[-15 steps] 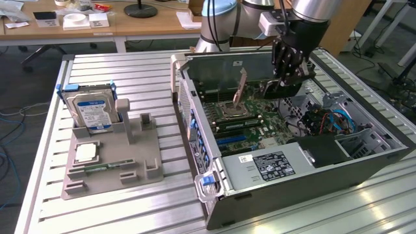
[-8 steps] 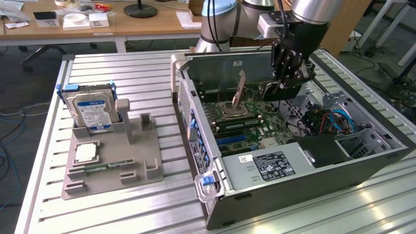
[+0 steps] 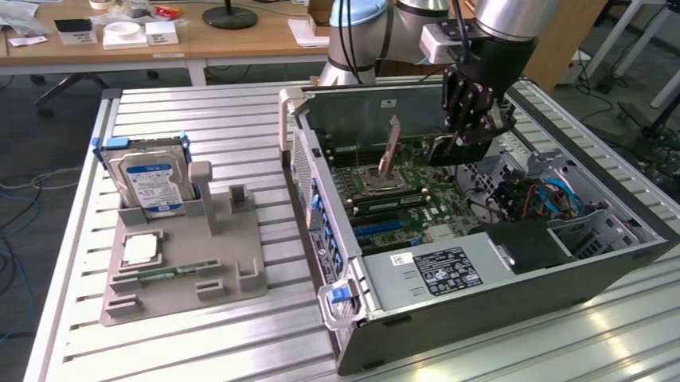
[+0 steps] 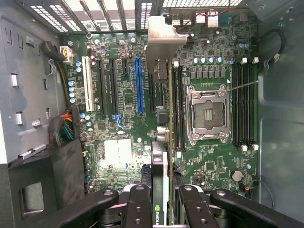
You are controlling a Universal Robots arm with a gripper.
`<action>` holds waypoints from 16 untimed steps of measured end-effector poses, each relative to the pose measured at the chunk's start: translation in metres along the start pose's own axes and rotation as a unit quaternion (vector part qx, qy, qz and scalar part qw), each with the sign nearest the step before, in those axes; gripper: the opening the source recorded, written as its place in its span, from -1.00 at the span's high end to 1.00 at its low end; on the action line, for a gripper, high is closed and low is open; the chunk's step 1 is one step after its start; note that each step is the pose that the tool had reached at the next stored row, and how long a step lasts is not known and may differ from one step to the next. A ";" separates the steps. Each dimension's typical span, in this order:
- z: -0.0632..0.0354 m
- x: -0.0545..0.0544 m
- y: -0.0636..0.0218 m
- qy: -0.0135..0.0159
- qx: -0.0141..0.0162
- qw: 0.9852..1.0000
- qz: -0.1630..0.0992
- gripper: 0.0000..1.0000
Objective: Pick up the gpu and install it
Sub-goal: 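Insert the gpu into the slot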
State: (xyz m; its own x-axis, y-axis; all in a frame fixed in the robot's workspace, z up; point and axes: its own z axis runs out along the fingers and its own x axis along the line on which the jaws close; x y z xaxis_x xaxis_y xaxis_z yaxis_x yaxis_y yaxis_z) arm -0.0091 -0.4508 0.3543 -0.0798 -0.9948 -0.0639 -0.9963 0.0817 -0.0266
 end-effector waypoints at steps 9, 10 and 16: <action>0.0000 0.000 0.0001 0.000 0.000 1.000 0.000 0.47; 0.0000 0.000 0.0001 0.000 0.000 1.000 0.000 0.47; 0.0010 0.000 0.0008 0.000 0.000 1.000 0.000 0.47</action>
State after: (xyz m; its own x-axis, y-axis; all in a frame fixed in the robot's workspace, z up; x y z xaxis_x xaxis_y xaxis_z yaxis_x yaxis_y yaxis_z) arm -0.0099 -0.4507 0.3533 -0.0801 -0.9947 -0.0640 -0.9963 0.0819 -0.0266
